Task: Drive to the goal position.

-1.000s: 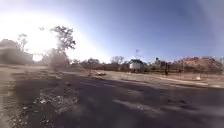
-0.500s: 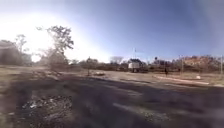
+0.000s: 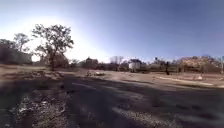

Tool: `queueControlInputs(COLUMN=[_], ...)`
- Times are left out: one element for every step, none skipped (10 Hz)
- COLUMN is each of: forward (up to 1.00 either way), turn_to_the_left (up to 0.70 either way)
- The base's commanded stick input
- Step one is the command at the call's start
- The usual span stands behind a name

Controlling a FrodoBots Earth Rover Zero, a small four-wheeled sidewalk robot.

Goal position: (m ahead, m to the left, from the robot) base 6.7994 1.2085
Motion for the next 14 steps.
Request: queueControlInputs(forward=[0.50,0.50,0.50,0.50,0.50,0.50,0.50,0.50,0.50,0.50,0.50,0.50,0.50,0.50], turn_to_the_left=[0.00,0.00,0.00,0.00,0.00,0.00,0.00,0.00,0.00,0.00,0.00,0.00,0.00,0.00])
